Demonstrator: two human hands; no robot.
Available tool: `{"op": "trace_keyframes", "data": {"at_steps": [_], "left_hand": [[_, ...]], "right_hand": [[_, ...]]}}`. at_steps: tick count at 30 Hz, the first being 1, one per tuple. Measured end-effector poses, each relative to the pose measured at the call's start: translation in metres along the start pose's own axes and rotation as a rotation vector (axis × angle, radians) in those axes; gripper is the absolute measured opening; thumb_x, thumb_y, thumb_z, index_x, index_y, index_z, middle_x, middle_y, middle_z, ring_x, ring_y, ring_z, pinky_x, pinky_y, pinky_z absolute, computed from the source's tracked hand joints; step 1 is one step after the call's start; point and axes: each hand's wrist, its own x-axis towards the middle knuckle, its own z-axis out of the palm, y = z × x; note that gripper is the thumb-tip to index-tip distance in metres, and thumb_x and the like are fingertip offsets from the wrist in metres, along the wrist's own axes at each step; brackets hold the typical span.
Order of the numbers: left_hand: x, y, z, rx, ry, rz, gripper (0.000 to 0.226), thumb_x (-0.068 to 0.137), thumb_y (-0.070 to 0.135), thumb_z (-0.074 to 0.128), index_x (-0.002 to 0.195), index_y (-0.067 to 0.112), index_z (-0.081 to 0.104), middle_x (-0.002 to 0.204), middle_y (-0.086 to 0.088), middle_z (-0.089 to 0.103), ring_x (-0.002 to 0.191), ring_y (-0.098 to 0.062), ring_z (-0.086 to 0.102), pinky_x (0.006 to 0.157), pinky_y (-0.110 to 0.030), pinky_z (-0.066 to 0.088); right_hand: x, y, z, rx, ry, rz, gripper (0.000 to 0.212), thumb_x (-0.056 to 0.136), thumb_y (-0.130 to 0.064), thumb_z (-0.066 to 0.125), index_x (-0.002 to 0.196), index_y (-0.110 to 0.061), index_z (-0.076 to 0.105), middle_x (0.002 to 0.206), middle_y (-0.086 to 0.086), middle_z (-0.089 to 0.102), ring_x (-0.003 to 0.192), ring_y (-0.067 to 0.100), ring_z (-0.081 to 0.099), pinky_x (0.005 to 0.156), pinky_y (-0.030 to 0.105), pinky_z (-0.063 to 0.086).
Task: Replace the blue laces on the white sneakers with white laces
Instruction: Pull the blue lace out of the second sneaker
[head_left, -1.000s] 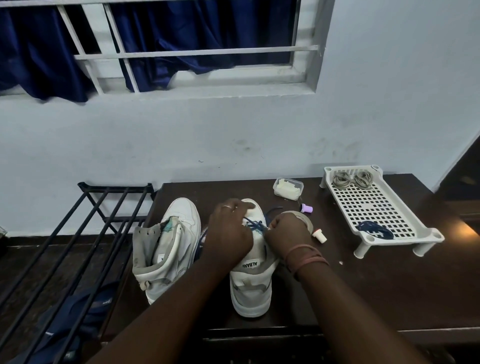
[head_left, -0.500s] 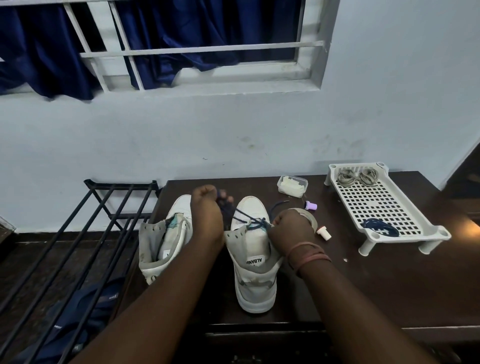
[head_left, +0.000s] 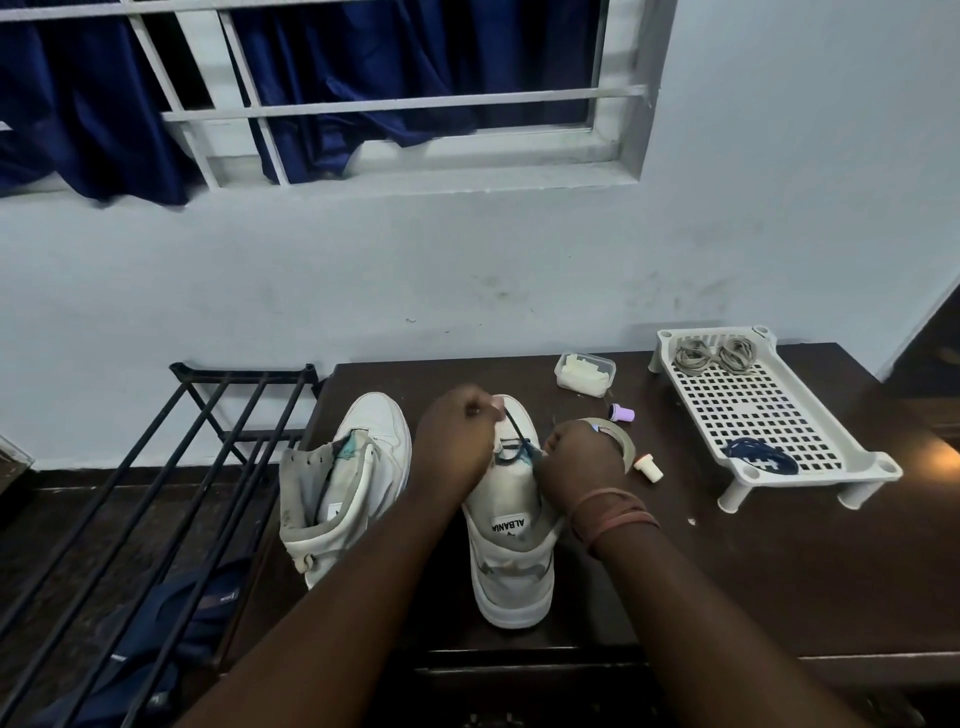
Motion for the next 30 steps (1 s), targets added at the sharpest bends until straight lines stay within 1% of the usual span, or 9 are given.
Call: {"op": "trace_keyframes", "data": {"at_steps": [3,6,9,12,15,17,21,24,30], "left_hand": [[0.0,0.019,-0.01,-0.986,-0.057,-0.294,0.022,0.1,0.008,0.043,0.079,0.011,0.051,0.073,-0.008,0.068,0.071,-0.026,0.064,0.067,-0.032,0.054],[0.006,0.02,-0.027,-1.212,0.108,-0.312,0.029,0.102,0.022,0.046,0.073,0.018,0.041,0.055,0.004,0.042,0.046,-0.013,0.036,0.045,-0.023,0.035],[0.014,0.017,-0.046,-1.181,0.418,-0.221,0.03,0.101,0.023,0.047,0.073,0.019,0.04,0.055,0.006,0.038,0.044,-0.01,0.028,0.043,-0.024,0.027],[0.016,0.013,-0.057,-0.984,0.521,-0.204,0.023,0.098,0.022,0.055,0.078,0.014,0.048,0.059,0.0,0.045,0.045,-0.013,0.038,0.045,-0.024,0.034],[0.011,0.009,-0.048,-0.377,0.328,-0.217,0.03,0.087,0.027,0.074,0.101,0.01,0.054,0.071,-0.002,0.053,0.048,-0.01,0.048,0.044,-0.022,0.037],[0.002,0.007,-0.035,0.015,0.095,-0.113,0.048,0.08,0.033,0.08,0.118,0.032,0.05,0.081,0.005,0.059,0.065,-0.006,0.058,0.056,-0.021,0.043],[-0.008,-0.003,-0.018,0.645,-0.228,0.142,0.015,0.073,0.039,0.074,0.088,0.037,0.075,0.086,0.012,0.066,0.082,-0.008,0.065,0.068,-0.027,0.049],[-0.007,-0.004,-0.014,0.617,-0.133,0.151,0.008,0.079,0.035,0.068,0.074,0.031,0.073,0.076,0.014,0.07,0.078,-0.007,0.066,0.064,-0.025,0.048],[0.004,0.016,-0.026,-0.245,0.159,-0.15,0.005,0.084,0.023,0.069,0.083,0.021,0.074,0.072,0.007,0.072,0.057,-0.009,0.058,0.064,-0.03,0.046]], "right_hand": [[-0.001,-0.001,0.0,0.046,-0.013,0.004,0.013,0.083,-0.016,0.059,0.093,-0.015,0.065,0.071,-0.002,0.05,0.075,0.02,0.048,0.063,0.022,0.028],[-0.005,-0.003,0.004,0.157,-0.007,-0.012,0.016,0.082,-0.01,0.056,0.098,-0.013,0.059,0.09,0.006,0.064,0.087,0.027,0.058,0.065,0.025,0.032],[-0.008,-0.003,0.005,0.155,-0.001,-0.053,0.022,0.081,-0.005,0.051,0.102,-0.012,0.056,0.095,0.009,0.066,0.08,0.024,0.048,0.069,0.025,0.03],[-0.008,-0.005,0.006,0.125,0.017,-0.087,0.023,0.081,-0.004,0.048,0.102,-0.012,0.054,0.095,0.009,0.065,0.084,0.028,0.057,0.068,0.026,0.033],[-0.01,-0.007,0.007,0.099,0.009,-0.127,0.023,0.083,-0.005,0.047,0.103,-0.013,0.054,0.095,0.008,0.065,0.091,0.029,0.062,0.069,0.027,0.037],[-0.01,-0.006,0.008,0.106,0.01,-0.129,0.023,0.083,-0.004,0.046,0.103,-0.012,0.054,0.094,0.008,0.065,0.091,0.029,0.062,0.069,0.028,0.039],[-0.008,-0.004,0.011,0.124,0.013,-0.111,0.022,0.082,-0.004,0.048,0.101,-0.012,0.055,0.093,0.009,0.066,0.091,0.03,0.062,0.068,0.028,0.039],[-0.008,-0.003,0.012,0.146,0.016,-0.11,0.022,0.081,-0.002,0.047,0.1,-0.011,0.055,0.093,0.01,0.066,0.091,0.031,0.062,0.069,0.029,0.041],[-0.008,-0.003,0.014,0.142,0.019,-0.101,0.023,0.082,-0.003,0.045,0.101,-0.012,0.056,0.094,0.01,0.066,0.092,0.031,0.062,0.068,0.027,0.039]]}}
